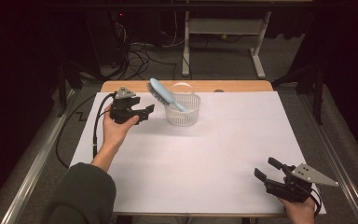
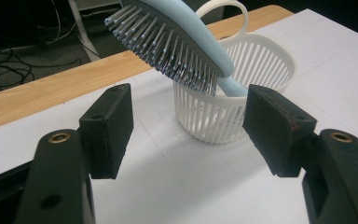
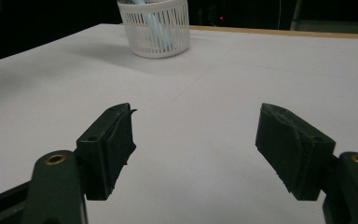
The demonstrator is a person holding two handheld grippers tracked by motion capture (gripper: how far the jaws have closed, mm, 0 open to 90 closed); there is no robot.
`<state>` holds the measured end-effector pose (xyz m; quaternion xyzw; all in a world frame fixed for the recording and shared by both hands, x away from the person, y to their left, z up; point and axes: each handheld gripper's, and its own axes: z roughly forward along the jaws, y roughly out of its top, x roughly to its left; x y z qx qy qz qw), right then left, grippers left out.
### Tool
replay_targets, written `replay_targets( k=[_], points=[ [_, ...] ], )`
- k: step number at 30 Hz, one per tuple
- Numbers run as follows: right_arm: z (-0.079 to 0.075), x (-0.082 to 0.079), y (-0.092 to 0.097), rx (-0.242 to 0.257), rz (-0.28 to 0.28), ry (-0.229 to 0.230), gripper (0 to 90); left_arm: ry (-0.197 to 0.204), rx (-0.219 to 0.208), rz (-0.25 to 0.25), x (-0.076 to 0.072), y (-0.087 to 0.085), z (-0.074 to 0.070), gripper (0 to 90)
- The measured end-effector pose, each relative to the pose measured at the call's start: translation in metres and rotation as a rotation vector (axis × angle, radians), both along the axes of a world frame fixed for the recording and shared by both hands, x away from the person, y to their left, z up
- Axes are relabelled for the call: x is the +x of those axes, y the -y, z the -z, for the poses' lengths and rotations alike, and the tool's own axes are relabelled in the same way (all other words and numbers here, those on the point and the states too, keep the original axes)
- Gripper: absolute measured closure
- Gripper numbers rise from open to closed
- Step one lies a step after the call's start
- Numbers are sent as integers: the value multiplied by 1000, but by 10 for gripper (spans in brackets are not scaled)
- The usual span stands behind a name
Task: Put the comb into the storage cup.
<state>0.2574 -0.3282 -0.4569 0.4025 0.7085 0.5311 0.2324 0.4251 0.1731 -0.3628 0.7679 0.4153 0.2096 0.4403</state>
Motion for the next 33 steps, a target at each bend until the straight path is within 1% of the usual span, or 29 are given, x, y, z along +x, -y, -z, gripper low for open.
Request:
replay_targets(
  k=[7, 10, 14, 16, 20, 33],
  points=[
    [0, 0, 0, 0, 1, -2, 284, 13, -1, 6, -5, -2, -4, 343],
    [0, 0, 0, 0, 2, -2, 284, 20, -11, 9, -8, -2, -5, 343],
    [0, 0, 0, 0, 1, -1, 284, 23, -8, 12, -11, -4, -4, 343],
    [0, 0, 0, 0, 1, 0, 284, 24, -13, 10, -13, -5, -4, 343],
    [0, 0, 0, 2, 4, -2, 284, 30, -4, 9, -16, -7, -4, 343],
    [0, 0, 1, 5, 7, -1, 284, 42, 0, 15, -26, -13, -5, 343]
  ],
)
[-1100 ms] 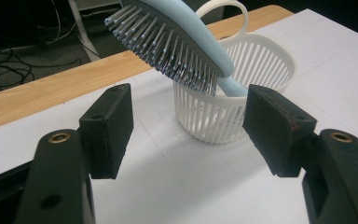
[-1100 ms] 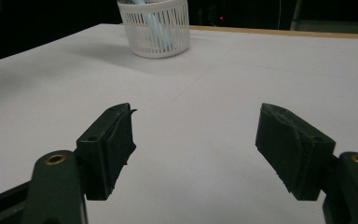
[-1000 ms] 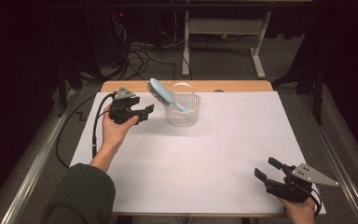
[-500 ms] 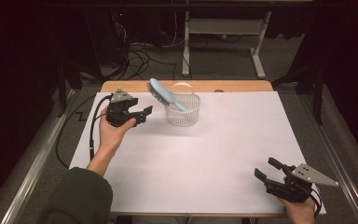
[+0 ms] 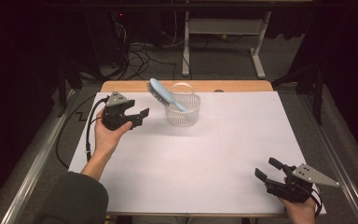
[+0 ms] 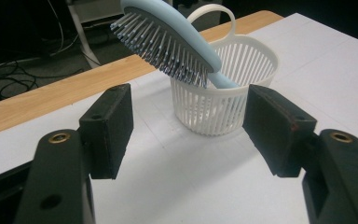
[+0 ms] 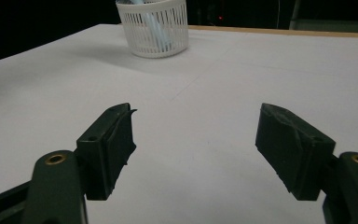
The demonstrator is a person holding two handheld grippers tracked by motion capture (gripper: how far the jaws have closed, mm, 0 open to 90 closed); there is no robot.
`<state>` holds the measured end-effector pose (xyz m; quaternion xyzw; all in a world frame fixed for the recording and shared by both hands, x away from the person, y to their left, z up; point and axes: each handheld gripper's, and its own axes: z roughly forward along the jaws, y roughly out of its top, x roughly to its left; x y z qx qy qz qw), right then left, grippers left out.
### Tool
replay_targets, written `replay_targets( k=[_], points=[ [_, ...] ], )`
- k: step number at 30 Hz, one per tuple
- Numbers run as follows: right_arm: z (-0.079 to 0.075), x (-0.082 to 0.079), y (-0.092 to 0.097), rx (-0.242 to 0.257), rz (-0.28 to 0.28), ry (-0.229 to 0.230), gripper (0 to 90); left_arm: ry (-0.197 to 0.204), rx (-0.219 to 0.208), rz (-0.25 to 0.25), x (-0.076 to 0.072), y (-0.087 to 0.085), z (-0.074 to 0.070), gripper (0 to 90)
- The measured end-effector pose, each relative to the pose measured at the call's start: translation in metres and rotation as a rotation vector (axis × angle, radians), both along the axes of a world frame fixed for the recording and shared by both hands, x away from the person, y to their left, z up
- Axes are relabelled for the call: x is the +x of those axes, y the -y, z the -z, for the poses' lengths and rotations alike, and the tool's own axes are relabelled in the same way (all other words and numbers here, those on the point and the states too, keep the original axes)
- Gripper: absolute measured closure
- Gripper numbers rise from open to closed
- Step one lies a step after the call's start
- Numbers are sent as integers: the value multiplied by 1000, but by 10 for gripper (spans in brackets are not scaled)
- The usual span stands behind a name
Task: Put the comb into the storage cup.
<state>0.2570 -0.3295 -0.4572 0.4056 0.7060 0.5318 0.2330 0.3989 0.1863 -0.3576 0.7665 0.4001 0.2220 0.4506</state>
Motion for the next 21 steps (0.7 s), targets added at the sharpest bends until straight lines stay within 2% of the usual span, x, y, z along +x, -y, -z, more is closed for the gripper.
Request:
replay_targets(
  k=[21],
  points=[
    [0, 0, 0, 0, -2, -1, 285, 7, -12, 15, -14, -5, 4, 335]
  ],
)
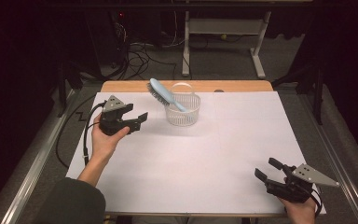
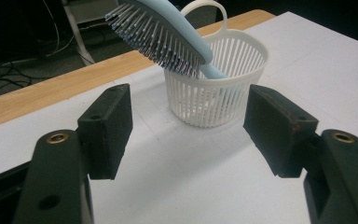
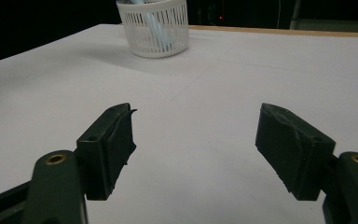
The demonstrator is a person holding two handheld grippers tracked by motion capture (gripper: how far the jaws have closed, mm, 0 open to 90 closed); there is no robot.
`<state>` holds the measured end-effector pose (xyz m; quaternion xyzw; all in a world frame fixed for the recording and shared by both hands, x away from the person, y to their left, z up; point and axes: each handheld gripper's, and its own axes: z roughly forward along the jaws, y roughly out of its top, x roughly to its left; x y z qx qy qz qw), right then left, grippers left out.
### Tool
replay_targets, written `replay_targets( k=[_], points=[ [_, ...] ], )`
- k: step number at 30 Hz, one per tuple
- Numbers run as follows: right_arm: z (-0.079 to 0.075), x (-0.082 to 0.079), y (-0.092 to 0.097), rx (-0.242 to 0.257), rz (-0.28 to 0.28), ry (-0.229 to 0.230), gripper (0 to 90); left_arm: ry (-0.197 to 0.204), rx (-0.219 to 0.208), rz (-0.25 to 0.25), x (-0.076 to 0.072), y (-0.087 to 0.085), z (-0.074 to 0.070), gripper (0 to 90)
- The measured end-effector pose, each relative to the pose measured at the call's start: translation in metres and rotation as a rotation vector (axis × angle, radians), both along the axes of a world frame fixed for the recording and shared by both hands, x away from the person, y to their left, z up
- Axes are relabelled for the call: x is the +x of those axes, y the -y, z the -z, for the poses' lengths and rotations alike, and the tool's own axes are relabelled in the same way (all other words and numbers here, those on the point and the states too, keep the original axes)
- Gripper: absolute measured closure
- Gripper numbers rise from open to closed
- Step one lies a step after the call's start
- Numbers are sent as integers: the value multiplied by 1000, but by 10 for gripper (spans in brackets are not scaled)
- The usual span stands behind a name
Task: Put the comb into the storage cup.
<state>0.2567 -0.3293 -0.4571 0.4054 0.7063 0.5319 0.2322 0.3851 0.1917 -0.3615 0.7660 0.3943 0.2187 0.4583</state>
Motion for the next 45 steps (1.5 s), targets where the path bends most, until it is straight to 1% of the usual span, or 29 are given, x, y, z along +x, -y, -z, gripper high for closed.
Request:
replay_targets(
  k=[5, 10, 24, 34, 45],
  points=[
    [0, 0, 0, 0, 0, 0, 284, 6, 3, 1, -4, -2, -1, 333],
    [0, 0, 0, 0, 0, -1, 285, 10, -5, 3, -7, -4, -1, 329],
    [0, 0, 0, 0, -1, 0, 284, 8, -17, -6, -15, -11, 1, 299],
    [0, 0, 0, 1, -1, 0, 284, 16, -12, -14, -21, -15, -1, 288],
    [0, 0, 0, 1, -1, 0, 284, 17, -18, -20, -25, -19, 3, 287]
  ],
)
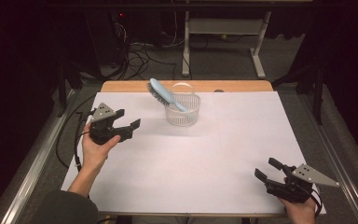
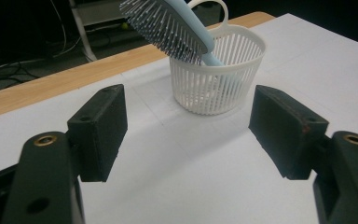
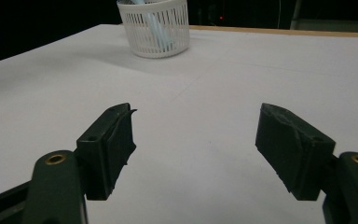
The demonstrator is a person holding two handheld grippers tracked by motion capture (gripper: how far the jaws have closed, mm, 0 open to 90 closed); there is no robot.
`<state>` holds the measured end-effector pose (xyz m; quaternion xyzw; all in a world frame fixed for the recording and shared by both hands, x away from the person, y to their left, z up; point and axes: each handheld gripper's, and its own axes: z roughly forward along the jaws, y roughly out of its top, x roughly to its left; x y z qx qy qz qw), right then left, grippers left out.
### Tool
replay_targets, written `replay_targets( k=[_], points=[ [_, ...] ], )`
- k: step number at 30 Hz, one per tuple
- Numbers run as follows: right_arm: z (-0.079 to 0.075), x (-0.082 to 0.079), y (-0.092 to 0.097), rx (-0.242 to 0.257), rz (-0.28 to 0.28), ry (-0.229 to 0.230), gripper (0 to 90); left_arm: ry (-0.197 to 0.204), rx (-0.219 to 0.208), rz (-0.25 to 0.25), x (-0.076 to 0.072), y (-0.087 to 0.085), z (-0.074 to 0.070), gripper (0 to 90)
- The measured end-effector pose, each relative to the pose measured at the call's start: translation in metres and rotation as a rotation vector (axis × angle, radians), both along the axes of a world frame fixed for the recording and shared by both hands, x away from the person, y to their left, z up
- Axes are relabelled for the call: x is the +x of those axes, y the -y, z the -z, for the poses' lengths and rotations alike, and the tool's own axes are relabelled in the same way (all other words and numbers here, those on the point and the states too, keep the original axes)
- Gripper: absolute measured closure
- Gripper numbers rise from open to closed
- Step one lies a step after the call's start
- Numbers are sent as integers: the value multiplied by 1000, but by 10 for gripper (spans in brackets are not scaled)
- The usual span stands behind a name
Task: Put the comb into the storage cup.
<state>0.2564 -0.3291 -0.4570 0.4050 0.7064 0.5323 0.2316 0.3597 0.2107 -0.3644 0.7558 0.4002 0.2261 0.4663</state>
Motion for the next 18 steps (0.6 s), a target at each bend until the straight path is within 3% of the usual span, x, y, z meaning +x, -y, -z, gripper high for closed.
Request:
replay_targets(
  k=[18],
  points=[
    [0, 0, 0, 1, -3, 0, 285, 2, -11, -8, -7, -6, 3, 288]
  ],
)
